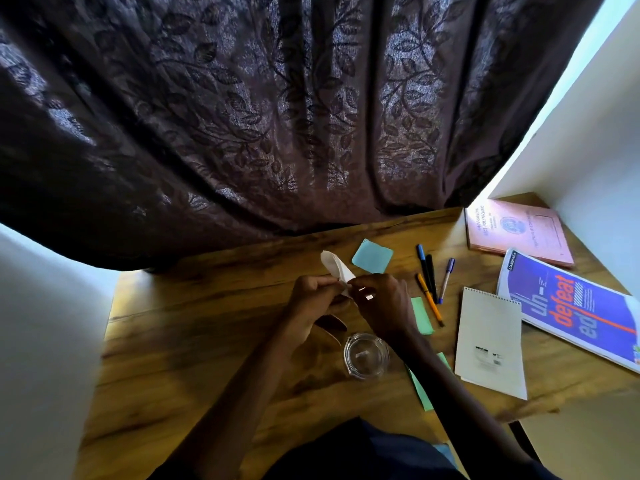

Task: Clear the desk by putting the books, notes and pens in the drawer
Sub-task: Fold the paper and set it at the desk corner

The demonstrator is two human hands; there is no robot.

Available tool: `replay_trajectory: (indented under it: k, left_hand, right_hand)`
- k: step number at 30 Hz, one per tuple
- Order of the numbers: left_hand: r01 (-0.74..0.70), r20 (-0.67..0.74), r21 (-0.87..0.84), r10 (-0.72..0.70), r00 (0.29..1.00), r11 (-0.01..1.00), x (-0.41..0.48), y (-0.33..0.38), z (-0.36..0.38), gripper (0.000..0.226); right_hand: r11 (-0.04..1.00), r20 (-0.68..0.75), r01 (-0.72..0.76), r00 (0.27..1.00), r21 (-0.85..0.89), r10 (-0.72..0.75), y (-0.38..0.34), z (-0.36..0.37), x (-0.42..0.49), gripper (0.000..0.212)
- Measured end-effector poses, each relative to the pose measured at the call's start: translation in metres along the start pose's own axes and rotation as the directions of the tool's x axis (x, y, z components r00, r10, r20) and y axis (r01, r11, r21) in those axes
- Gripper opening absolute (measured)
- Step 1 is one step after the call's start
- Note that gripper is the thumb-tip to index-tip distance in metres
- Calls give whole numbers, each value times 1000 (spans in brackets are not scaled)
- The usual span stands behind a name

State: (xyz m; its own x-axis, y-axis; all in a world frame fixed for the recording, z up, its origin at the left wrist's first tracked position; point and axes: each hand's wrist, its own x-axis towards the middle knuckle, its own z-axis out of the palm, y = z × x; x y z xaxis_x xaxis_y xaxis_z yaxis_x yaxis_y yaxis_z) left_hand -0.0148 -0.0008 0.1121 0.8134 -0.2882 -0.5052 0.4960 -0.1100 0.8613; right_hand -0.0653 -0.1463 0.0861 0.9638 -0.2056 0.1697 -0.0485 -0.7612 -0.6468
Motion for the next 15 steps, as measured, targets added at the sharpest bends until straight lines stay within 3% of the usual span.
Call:
replay_trajectory:
  k: [15]
  left_hand:
    - [6, -82, 41, -3, 997, 999, -11, 6, 11, 26]
  right_hand:
    - [1000, -42, 2, 999, 1, -2, -3, -2, -6, 17]
